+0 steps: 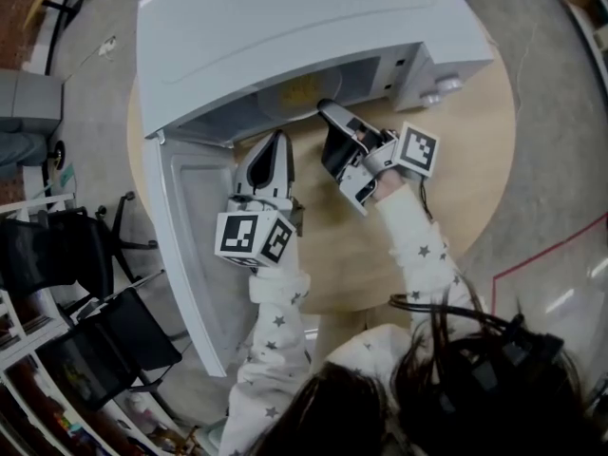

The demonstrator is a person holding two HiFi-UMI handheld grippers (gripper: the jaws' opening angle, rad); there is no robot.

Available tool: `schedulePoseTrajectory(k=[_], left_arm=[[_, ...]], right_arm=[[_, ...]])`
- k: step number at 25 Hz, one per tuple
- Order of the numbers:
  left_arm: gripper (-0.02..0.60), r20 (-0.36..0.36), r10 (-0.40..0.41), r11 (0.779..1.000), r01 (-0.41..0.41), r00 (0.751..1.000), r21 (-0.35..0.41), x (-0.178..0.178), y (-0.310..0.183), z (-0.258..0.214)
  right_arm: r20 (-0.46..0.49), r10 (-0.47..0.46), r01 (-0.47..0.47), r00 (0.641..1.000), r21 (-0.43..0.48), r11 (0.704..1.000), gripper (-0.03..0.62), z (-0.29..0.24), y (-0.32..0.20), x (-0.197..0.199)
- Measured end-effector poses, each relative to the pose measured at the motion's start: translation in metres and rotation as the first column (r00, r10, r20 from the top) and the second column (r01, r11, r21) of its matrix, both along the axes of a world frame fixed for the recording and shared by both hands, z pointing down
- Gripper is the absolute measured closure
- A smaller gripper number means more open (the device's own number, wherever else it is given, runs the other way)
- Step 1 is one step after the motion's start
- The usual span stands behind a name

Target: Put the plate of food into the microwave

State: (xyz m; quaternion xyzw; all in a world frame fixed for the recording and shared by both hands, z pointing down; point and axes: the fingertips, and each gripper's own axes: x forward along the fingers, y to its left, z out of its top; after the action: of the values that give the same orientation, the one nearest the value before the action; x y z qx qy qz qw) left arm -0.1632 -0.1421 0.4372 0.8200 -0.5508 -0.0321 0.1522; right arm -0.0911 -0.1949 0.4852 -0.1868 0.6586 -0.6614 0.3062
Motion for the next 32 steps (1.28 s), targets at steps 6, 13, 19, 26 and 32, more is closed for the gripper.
schedulePoseTrajectory(k=[6, 13, 19, 26, 32], left_arm=[[0.584, 0.004, -0.013, 1.000, 0.013, 1.000, -0.003, 0.004, -0.003, 0.003], [0.584, 0.002, -0.017, 1.000, 0.017, 1.000, -0.011, 0.011, -0.008, 0.011], [0.584, 0.004, 0.000, 1.000, 0.000, 1.000, -0.024, 0.017, -0.013, 0.017], [0.584, 0.003, 0.025, 0.999, -0.025, 1.000, -0.033, 0.024, -0.014, 0.022], [0.584, 0.001, 0.030, 0.999, -0.030, 1.000, -0.041, 0.024, -0.016, 0.023]], right_arm=[[0.001, 0.033, -0.033, 0.999, -0.018, 0.999, 0.568, 0.002, -0.001, 0.003], [-0.120, 0.039, -0.045, 0.992, -0.047, 0.998, 0.568, 0.012, 0.000, 0.007], [-0.275, -0.016, -0.003, 0.961, -0.068, 0.998, 0.506, 0.029, 0.003, 0.009], [-0.302, -0.025, -0.006, 0.953, -0.101, 0.995, 0.493, 0.029, 0.003, 0.009], [-0.280, -0.028, -0.004, 0.960, -0.114, 0.994, 0.493, 0.029, 0.005, 0.009]])
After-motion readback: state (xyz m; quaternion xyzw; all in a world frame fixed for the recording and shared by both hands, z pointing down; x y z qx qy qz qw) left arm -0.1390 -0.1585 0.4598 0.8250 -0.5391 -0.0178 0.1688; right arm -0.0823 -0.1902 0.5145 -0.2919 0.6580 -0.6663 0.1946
